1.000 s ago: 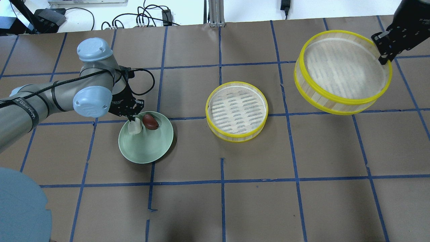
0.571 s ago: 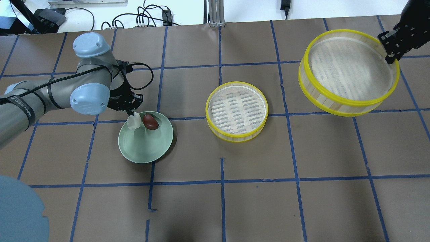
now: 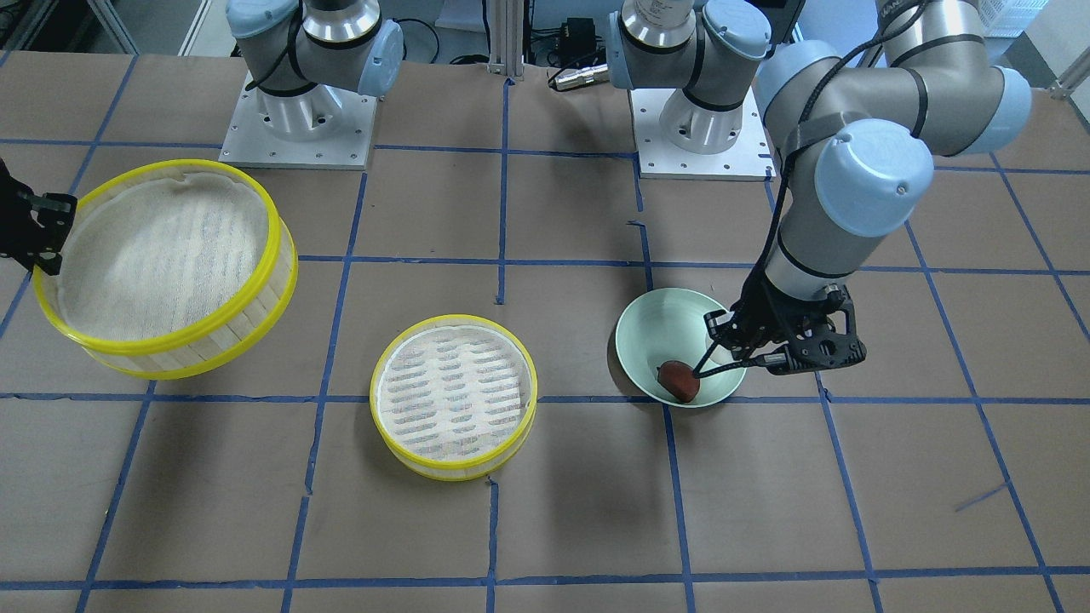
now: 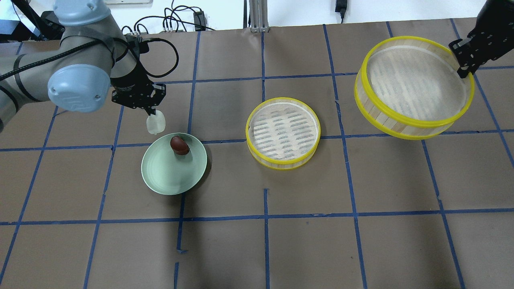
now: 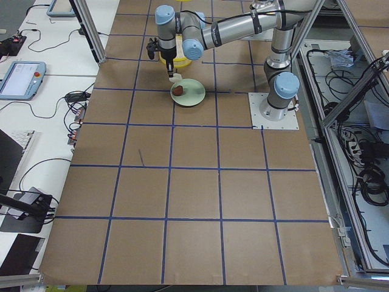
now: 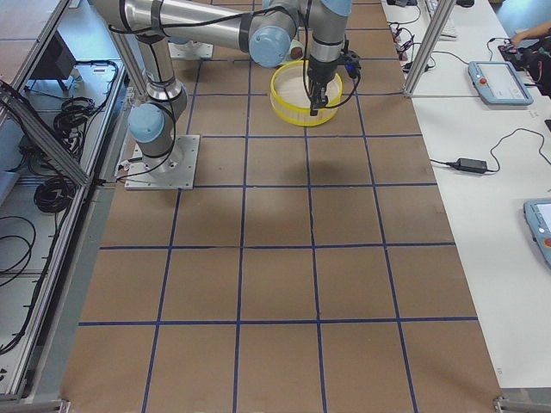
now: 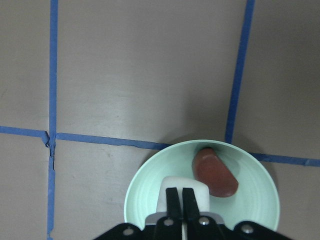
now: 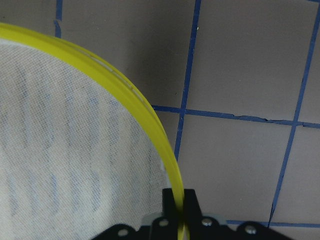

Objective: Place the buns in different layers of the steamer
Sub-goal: 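Carry white bun with left gripper into the lower steamer tier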

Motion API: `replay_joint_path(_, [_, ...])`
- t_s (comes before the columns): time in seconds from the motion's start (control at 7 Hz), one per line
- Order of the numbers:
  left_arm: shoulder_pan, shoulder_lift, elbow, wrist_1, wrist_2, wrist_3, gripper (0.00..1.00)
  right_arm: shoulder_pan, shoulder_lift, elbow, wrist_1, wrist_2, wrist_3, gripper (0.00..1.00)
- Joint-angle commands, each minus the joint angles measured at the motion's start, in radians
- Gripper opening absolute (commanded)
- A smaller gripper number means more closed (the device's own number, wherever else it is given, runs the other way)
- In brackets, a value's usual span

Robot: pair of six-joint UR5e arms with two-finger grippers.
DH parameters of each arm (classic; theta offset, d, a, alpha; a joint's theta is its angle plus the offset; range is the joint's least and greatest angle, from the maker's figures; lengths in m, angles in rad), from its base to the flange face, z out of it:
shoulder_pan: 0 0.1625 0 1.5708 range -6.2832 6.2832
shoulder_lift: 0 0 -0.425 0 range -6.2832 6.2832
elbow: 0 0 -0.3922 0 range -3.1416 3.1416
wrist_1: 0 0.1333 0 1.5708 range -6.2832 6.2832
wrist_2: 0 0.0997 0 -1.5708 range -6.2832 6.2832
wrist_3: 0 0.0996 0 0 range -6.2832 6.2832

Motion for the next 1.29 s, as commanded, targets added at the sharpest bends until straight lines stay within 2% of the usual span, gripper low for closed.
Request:
replay_joint_path(0.0, [-0.147, -0.003, 0.019, -0.003, -0.029, -0.208, 0.01, 0.001, -0.001, 0.002, 0.0, 0.003, 0.001, 0.07])
replay_joint_path(0.14, [-0.208, -0.041, 0.022, 0.062, -0.112, -0.336, 0.01, 0.001, -0.001, 0.002, 0.0, 0.003, 0.002, 0.07])
replay_joint_path(0.29, [-0.268, -0.123, 0.041, 0.221, -0.159, -0.452, 0.01, 0.001, -0.001, 0.005, 0.0, 0.003, 0.002, 0.07])
replay_joint_path(0.57, [-0.386, -0.264, 0.136, 0.262, -0.159, -0.678, 0.01, 0.001, -0.001, 0.005, 0.002, 0.003, 0.002, 0.07])
replay_joint_path(0.71, [-0.397, -0.274, 0.138, 0.262, -0.161, -0.713, 0.37, 0.001, -0.001, 0.006, 0.002, 0.003, 0.002, 0.07])
replay_joint_path(0.86, [-0.398, -0.273, 0.137, 0.265, -0.156, -0.692, 0.99, 0.001, 0.001, 0.008, 0.002, 0.003, 0.002, 0.07])
replay_joint_path(1.14, [-0.387, -0.254, 0.132, 0.264, -0.133, -0.532, 1.0, 0.002, -0.002, 0.008, 0.002, 0.008, 0.004, 0.07])
